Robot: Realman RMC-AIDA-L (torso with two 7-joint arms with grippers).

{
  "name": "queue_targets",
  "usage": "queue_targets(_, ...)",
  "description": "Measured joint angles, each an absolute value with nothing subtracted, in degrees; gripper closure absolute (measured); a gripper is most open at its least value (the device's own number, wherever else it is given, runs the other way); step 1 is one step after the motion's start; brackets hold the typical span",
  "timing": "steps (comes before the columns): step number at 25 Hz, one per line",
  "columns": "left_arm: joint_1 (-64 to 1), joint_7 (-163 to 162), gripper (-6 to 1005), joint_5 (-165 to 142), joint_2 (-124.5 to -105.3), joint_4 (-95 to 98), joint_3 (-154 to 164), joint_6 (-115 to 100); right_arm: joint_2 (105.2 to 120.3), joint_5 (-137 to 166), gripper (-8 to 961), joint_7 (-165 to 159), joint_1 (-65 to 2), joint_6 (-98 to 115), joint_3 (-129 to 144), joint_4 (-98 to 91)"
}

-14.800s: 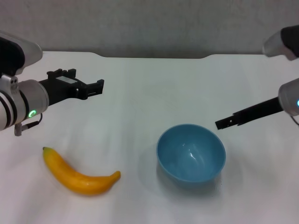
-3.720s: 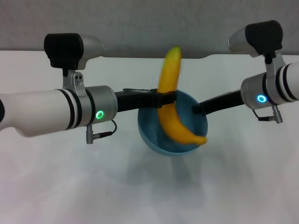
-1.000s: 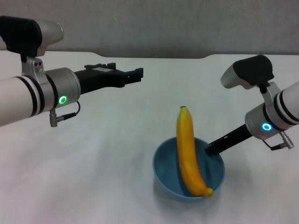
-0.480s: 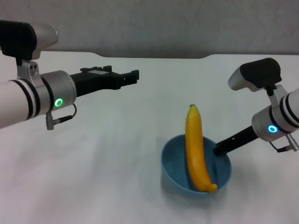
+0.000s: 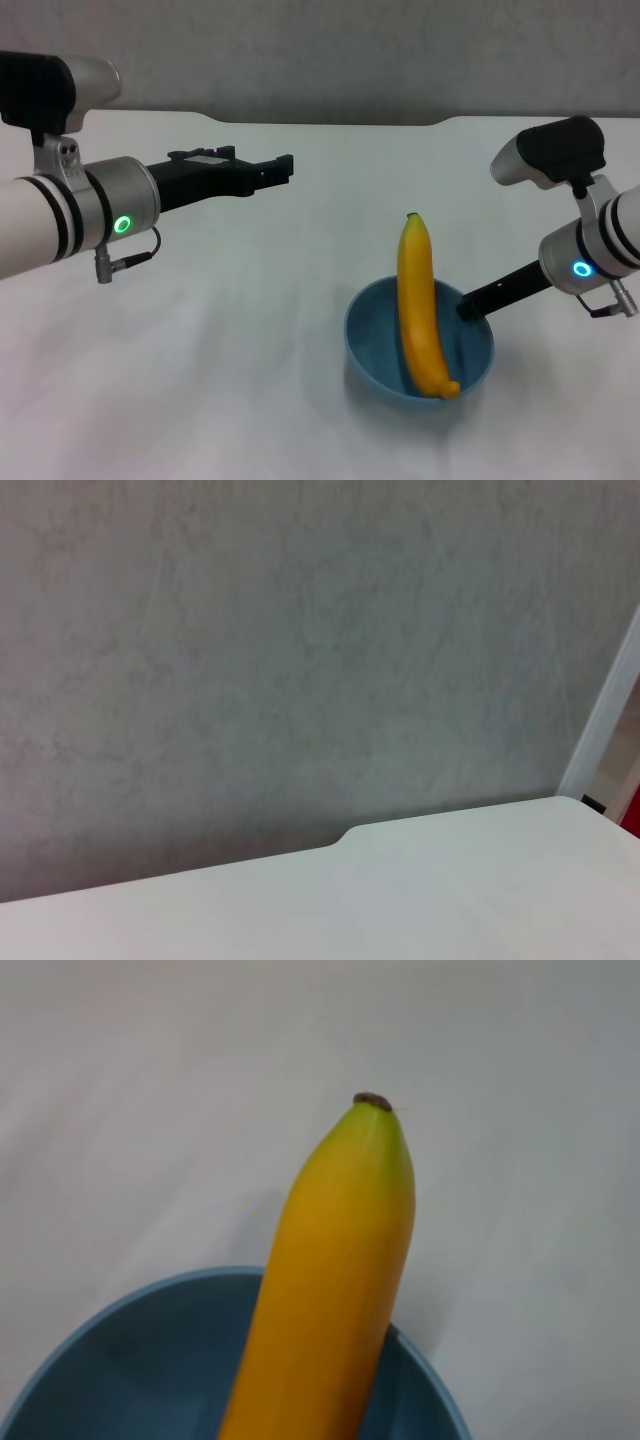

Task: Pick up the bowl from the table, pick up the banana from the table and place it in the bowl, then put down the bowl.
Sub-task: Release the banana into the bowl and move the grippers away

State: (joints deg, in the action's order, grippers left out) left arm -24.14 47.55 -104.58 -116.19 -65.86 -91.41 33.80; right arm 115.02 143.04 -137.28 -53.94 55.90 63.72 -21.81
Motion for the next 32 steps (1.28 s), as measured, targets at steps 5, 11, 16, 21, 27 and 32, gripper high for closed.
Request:
queue_targets(5,-24.0,47.55,91,-104.51,-116.19,-65.83,-91.49,33.76,115.05,142.98,914,-137.5,-53.94,54.88,63.69,-21.82)
queue_targets(11,-23.99,47.55,91,-104.5,-116.19,-65.79,-91.5,33.74,115.2,142.85,901,-137.5,-53.07,54.77,63.63,-23.52)
queue_targets(16,-23.99,47.55,91,-104.5,-116.19,-65.73,-91.49,33.75,115.4,142.57,883,-137.26,-52.75,54.67,63.65,-24.06)
queue_targets(21,-23.84,47.55,91,-104.5,-116.19,-65.65,-91.49,33.75,115.77,142.48,760,-136.92,-52.48,53.5,64.21,-24.79)
queue_targets(27,-23.11,47.55,91,-104.5,-116.19,-65.64,-91.95,33.67,115.81,137.32,541,-134.19,-49.29,54.38,64.27,-28.67)
queue_targets(32,-22.54,47.62,91,-104.51,-116.18,-65.64,-92.83,33.7,115.79,132.96,364,-132.95,-41.57,57.15,64.44,-39.27)
